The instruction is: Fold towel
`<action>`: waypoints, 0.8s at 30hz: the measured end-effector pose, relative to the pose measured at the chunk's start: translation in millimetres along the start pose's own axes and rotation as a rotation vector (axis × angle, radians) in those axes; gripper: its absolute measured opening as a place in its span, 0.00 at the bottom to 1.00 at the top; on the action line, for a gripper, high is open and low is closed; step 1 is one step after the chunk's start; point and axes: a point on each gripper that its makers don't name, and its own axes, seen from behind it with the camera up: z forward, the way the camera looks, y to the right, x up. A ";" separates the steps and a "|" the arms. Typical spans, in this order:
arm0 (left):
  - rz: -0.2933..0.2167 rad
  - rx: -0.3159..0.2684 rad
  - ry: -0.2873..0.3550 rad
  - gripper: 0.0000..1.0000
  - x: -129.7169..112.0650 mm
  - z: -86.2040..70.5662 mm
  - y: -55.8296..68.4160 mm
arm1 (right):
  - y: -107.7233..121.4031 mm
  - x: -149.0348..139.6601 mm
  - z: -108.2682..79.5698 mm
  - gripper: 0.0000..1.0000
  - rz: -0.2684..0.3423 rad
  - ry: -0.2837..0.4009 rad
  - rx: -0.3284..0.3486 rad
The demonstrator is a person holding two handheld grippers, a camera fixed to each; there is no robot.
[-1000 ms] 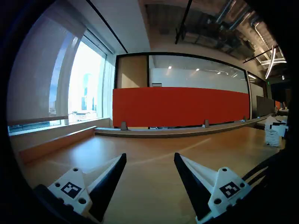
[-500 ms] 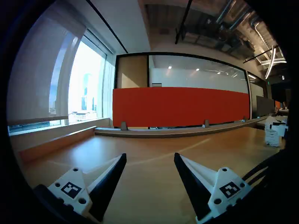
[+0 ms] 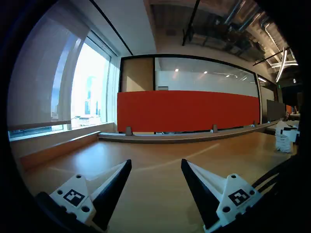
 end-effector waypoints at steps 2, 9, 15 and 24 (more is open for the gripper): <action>0.000 0.000 0.000 0.94 0.2 -0.1 0.0 | -0.1 0.0 0.0 1.00 0.000 0.000 0.000; 0.000 0.000 -0.001 0.94 1.3 -0.6 0.3 | -0.2 0.2 0.2 1.00 0.000 0.000 0.000; 0.000 0.000 -0.001 0.94 2.8 -0.9 0.5 | 0.2 0.0 0.4 1.00 0.000 0.000 0.000; 0.000 0.000 -0.002 0.94 5.8 -1.9 0.1 | -0.5 0.1 0.7 1.00 0.000 0.000 0.000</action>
